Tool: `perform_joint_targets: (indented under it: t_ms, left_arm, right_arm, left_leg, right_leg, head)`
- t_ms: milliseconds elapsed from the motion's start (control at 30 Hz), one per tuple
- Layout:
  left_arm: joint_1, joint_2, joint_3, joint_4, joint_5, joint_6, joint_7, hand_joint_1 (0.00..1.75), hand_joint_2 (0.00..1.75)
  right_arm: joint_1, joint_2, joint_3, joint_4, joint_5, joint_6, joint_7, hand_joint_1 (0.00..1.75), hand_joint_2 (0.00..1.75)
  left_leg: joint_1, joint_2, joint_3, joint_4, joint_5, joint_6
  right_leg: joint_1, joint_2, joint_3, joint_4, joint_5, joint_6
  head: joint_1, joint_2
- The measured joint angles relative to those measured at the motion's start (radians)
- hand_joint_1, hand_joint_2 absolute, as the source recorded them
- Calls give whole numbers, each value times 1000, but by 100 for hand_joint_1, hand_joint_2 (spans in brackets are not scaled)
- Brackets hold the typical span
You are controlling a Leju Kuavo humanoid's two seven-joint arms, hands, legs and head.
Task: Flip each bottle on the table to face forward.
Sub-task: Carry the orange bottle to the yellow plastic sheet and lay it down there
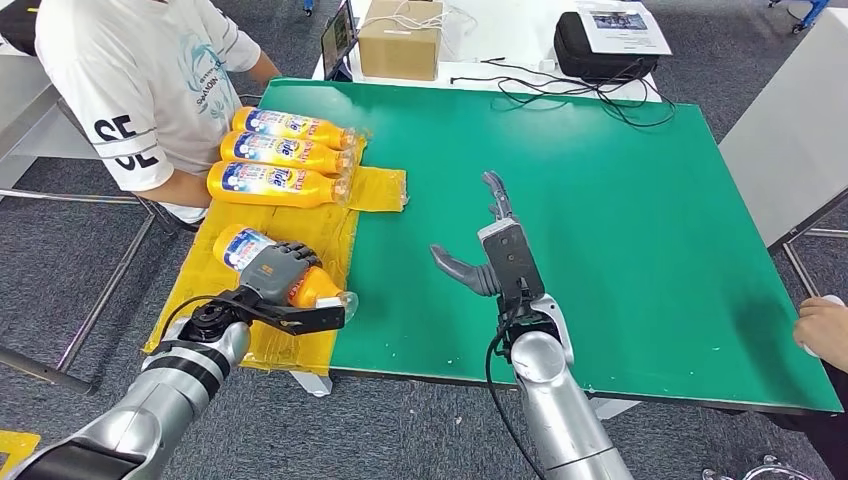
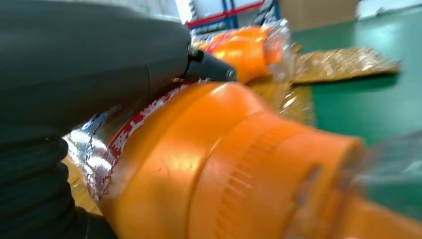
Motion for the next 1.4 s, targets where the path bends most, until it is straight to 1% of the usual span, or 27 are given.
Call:
perform_joint_targets:
  t_ms: [133,333,367,467,500,633,933,1233,1300,1400]
  left_arm:
    - [-25,0,0,53,71,-24,-15,175,175]
    - [-42,-4,3,87,113,-26,-14,175,175]
    - [-44,-4,4,91,116,-26,-14,148,175]
    - [-49,-6,5,100,126,-26,-12,17,175]
    - [-49,-7,7,102,131,-25,-10,0,175]
    - [-50,-12,21,110,152,-18,-7,0,175]
    - [-50,-13,37,111,174,-26,-31,0,175]
    - [-51,-1,53,111,214,-24,-56,0,175]
    - [-49,1,64,107,246,-24,-73,0,175]
    - [-32,5,102,64,350,-47,-137,0,175]
  right_arm:
    - [-9,0,9,7,-2,1,6,0,175]
    - [-29,0,27,20,-6,10,14,0,175]
    - [-32,0,29,22,-6,10,15,0,175]
    - [-37,0,34,27,-6,13,16,0,175]
    - [-39,0,36,29,-6,15,17,0,175]
    - [-43,0,47,35,-5,24,19,0,175]
    - [-50,-2,53,47,-3,37,22,0,175]
    - [-54,-6,54,59,0,42,22,0,175]
    - [-54,-6,54,61,0,42,22,0,175]
    - [-54,-8,54,62,1,39,22,0,175]
  left_leg:
    - [0,0,0,0,0,0]
    - [0,0,0,0,0,0]
    - [0,0,1,0,0,0]
    - [0,0,1,0,0,0]
    - [0,0,1,0,0,0]
    - [0,0,1,0,0,0]
    - [0,0,0,0,0,0]
    - [0,0,1,0,0,0]
    - [0,0,0,0,0,0]
    - [0,0,0,0,0,0]
  right_leg:
    - [0,0,0,0,0,0]
    - [0,0,1,0,0,0]
    - [0,0,1,0,0,0]
    - [0,0,1,0,0,0]
    - [0,0,1,0,0,0]
    - [0,0,0,0,0,0]
    - [0,0,1,0,0,0]
    - [0,0,1,0,0,0]
    - [0,0,1,0,0,0]
    - [0,0,1,0,0,0]
  head:
    - [0,0]
    - [0,0]
    - [0,0]
    - [0,0]
    - [0,0]
    - [0,0]
    - [0,0]
    - [0,0]
    - [0,0]
    - [0,0]
